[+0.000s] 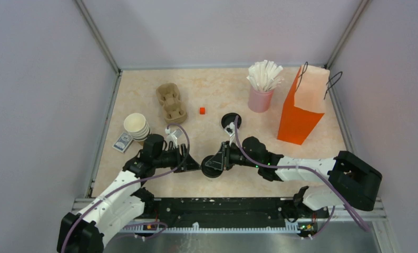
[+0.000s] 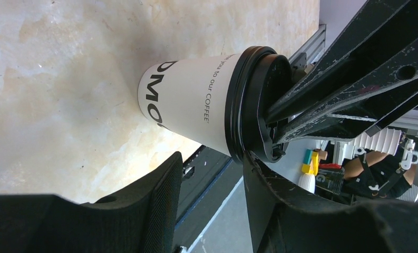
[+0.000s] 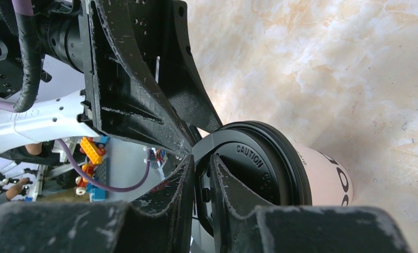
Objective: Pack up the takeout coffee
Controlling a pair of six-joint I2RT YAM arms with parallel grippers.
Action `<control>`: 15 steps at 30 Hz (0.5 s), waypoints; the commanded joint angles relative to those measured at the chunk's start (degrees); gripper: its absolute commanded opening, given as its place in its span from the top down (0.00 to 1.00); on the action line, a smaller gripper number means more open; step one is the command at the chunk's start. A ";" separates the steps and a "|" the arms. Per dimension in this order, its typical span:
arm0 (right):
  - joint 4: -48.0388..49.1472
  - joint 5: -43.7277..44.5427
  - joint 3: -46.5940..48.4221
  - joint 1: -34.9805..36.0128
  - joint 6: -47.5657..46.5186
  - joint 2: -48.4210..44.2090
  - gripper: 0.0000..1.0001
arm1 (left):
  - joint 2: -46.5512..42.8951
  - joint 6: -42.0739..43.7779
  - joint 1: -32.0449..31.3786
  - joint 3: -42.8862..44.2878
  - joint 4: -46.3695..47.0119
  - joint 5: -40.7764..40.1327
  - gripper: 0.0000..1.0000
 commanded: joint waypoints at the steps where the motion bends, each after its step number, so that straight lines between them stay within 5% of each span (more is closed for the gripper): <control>1: -1.93 2.11 -1.72 -0.60 -0.57 -0.83 0.83 | 0.62 -0.50 0.24 -0.88 3.82 0.05 0.48; 15: 0.15 2.67 -4.52 -0.66 -0.07 0.73 0.83 | 3.59 1.65 0.25 -0.48 0.02 -7.14 0.49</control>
